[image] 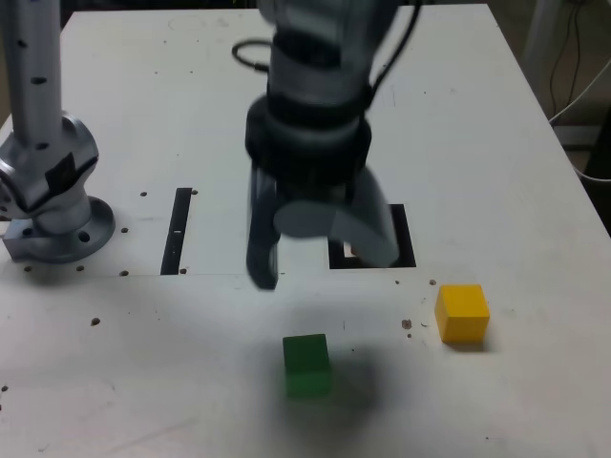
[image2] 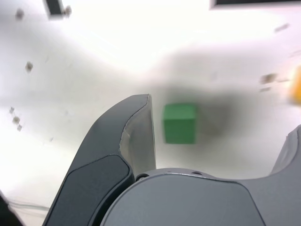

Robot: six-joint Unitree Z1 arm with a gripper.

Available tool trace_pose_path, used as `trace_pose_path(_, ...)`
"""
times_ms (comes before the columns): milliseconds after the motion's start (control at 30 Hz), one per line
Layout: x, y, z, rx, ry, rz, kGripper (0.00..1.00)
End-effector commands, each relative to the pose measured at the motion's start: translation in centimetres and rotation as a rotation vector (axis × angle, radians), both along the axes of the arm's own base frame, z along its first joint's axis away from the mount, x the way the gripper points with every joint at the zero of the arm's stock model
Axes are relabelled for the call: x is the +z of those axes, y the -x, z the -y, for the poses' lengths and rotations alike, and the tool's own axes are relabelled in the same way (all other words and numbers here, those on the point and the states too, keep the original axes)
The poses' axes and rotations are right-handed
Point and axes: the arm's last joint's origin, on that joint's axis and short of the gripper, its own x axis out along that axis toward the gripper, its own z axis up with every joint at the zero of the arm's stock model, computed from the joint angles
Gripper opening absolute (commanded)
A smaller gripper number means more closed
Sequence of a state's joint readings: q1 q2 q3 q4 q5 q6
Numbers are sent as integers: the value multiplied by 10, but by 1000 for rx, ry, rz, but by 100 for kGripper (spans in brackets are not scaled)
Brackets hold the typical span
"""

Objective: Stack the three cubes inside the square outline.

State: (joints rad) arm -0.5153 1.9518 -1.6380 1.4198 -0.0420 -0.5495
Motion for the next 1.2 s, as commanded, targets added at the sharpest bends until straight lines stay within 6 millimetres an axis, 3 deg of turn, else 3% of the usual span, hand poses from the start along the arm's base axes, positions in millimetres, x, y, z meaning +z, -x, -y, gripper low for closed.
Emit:
trace_pose_path(0, 0, 2, 4, 19, -2, -7, 99)
trace_pose_path(400, -5, -1, 25, 21, -7, -9, 99)
trace_pose_path(800, -24, -51, 53, -137, -6, 61, 99)
trace_pose_path(1167, -58, -92, 21, -250, -42, 25, 99)
